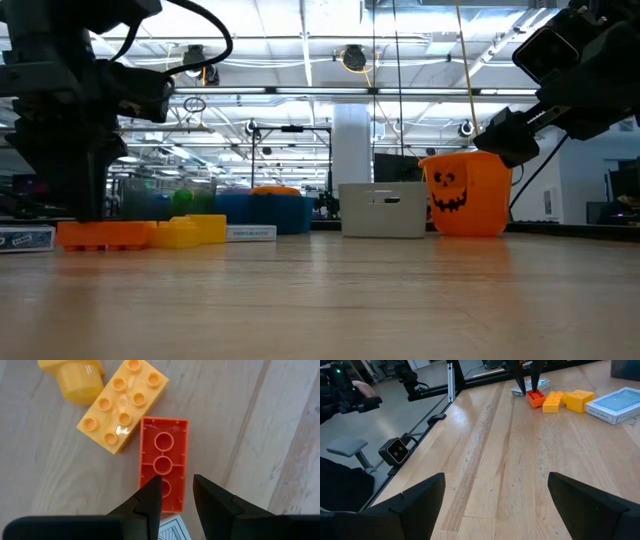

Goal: Pick & Place Toys
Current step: Put the orange game piece into the black bin

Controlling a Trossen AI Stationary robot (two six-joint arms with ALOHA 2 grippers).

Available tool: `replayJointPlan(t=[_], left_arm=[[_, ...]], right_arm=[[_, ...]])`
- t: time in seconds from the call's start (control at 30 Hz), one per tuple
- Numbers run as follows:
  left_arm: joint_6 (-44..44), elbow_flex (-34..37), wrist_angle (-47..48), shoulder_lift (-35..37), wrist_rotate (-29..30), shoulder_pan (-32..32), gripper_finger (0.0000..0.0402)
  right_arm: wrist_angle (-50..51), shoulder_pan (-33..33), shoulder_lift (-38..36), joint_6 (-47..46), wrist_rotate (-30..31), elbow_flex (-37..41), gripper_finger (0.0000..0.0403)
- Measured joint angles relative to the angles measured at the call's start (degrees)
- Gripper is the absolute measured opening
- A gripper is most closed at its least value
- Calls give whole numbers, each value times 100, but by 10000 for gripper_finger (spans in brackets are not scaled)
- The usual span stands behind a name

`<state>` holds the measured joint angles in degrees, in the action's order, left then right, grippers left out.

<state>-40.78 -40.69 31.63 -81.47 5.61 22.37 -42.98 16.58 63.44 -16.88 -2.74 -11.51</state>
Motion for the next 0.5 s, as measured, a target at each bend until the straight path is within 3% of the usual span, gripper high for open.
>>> replayJointPlan(t=[0.37, 0.5], left_arm=[[175, 0, -20, -22, 108, -70, 120], [68, -127, 1, -28, -261, -165, 120]], right_arm=[[2, 0, 0, 0, 0, 0, 348], [2, 0, 0, 3, 0, 0, 348]])
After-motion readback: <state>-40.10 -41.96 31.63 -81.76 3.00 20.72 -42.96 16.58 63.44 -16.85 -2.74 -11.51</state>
